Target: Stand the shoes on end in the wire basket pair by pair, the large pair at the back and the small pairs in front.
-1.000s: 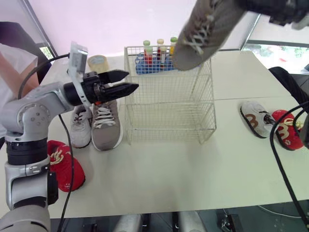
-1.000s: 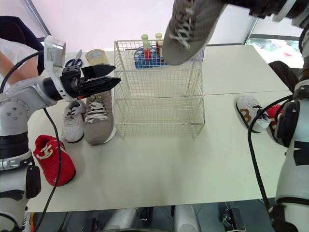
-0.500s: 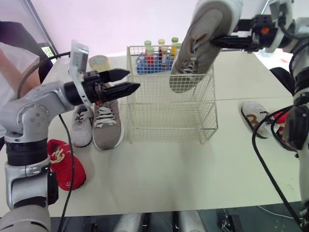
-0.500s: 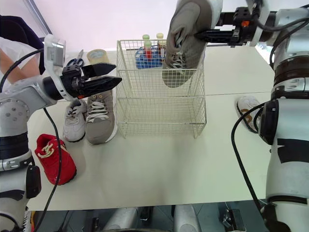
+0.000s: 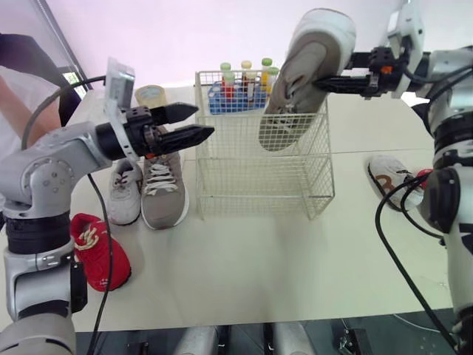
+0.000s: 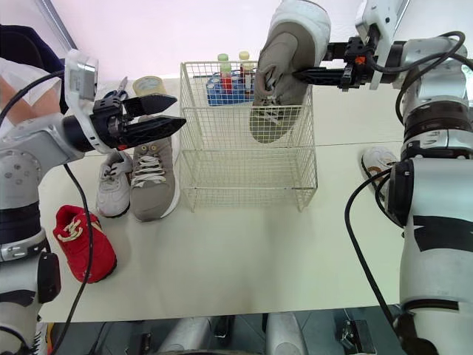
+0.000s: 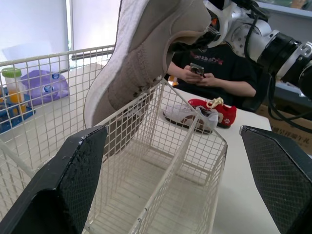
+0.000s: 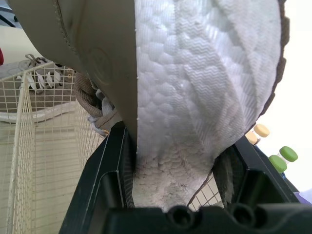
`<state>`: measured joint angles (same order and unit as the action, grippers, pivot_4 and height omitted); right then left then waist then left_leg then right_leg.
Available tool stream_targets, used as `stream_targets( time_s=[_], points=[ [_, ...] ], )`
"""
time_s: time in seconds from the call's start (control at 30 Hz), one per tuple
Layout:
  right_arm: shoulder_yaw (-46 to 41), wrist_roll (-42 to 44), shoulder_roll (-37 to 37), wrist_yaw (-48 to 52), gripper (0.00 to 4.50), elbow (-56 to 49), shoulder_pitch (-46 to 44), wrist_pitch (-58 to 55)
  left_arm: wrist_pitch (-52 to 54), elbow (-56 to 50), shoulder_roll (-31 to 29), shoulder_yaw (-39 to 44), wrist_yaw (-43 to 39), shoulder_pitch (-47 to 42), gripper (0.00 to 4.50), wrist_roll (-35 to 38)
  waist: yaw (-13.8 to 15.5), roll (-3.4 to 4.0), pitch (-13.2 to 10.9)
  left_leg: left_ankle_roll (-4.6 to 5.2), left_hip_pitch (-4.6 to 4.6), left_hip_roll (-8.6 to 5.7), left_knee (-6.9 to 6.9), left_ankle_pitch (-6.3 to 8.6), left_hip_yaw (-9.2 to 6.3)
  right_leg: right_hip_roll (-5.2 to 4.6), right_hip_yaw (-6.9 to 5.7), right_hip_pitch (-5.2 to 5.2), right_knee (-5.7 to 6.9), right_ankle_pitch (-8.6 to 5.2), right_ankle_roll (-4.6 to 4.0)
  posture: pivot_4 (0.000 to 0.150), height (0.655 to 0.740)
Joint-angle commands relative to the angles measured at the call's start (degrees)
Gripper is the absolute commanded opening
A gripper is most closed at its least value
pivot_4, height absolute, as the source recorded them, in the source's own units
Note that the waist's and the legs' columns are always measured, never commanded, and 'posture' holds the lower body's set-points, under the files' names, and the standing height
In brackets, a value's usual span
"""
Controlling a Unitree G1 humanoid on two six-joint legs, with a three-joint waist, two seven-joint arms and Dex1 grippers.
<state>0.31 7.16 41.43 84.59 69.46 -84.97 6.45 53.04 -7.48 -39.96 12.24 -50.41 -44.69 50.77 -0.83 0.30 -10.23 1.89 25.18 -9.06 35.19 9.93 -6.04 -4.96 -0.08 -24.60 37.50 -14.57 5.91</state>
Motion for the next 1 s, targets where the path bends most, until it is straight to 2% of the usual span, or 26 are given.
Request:
stream_targets(
  time_s=[0.03,0.07,0.3,0.5,0.63,0.77,0.9,1.0],
  points=[
    [-0.3,-1.1,-0.3,0.1,4.34,-1.8,1.1,-0.1,-0.8,-1.4,-0.6,0.7,-0.2,-1.2,4.50,0.5,-0.1,0.00,0.0,0.00,-0.02,0.00,0.00,0.00,0.00,0.00,0.00,0.01,0.00,0.00,0.00,0.150,0.7400],
    [-0.3,-1.3,-0.1,-0.3,4.48,-2.4,1.4,0.4,-0.9,-1.1,-0.5,0.5,-0.2,-1.4,4.50,0.3,-0.2,0.00,0.0,0.00,-0.03,0.00,0.00,0.00,0.00,0.00,0.00,0.02,0.02,0.00,0.00,0.150,0.7400],
    [-0.7,-3.5,2.8,-3.9,4.48,-7.0,1.3,1.7,-0.8,-1.1,-0.5,0.1,-0.4,-1.6,4.50,0.1,-0.2,0.03,0.0,-0.06,-0.01,0.01,-0.08,-0.04,0.00,0.01,0.02,-0.10,0.09,-0.01,-0.01,0.150,0.7400],
    [-1.0,-4.8,9.0,-6.7,4.48,-17.3,4.5,0.9,-1.2,-1.2,-2.7,1.1,-0.3,-0.2,4.50,-1.2,0.1,0.04,0.0,-0.07,-0.01,0.00,-0.07,-0.04,0.00,0.00,0.03,-0.09,0.08,-0.01,-0.01,0.150,0.7400],
    [-5.2,0.6,13.5,-6.5,4.48,-32.8,12.1,-6.3,-5.3,4.2,-7.5,1.5,-0.3,-0.4,4.50,-7.3,0.1,0.04,0.0,-0.06,-0.01,0.00,-0.05,-0.03,-0.01,0.00,0.03,-0.07,0.08,-0.01,-0.01,0.150,0.7400],
    [-10.3,12.3,14.6,-8.0,4.48,-60.1,24.0,-22.9,-11.0,16.5,-11.0,-1.3,2.3,-4.7,4.50,-16.9,0.0,0.07,0.0,0.10,-0.01,0.01,-0.09,0.06,0.00,-0.03,0.08,-0.18,0.24,-0.02,-0.03,0.150,0.7400],
    [-12.3,24.0,11.6,-14.3,4.48,-81.8,31.9,-35.8,-13.6,34.1,-10.6,-5.9,4.8,-12.8,4.50,-25.8,0.3,0.04,0.0,0.21,0.00,0.02,-0.04,0.13,-0.02,-0.02,0.11,-0.31,0.47,-0.05,-0.08,0.150,0.7400],
    [-12.1,28.5,9.3,-19.4,4.48,-90.5,35.5,-40.6,-16.2,46.6,-7.8,-9.2,4.8,-18.7,4.50,-30.9,0.3,-0.03,0.0,0.22,0.01,0.01,0.06,0.13,-0.04,-0.04,0.08,-0.23,0.48,-0.05,-0.07,0.150,0.7400]
  ],
)
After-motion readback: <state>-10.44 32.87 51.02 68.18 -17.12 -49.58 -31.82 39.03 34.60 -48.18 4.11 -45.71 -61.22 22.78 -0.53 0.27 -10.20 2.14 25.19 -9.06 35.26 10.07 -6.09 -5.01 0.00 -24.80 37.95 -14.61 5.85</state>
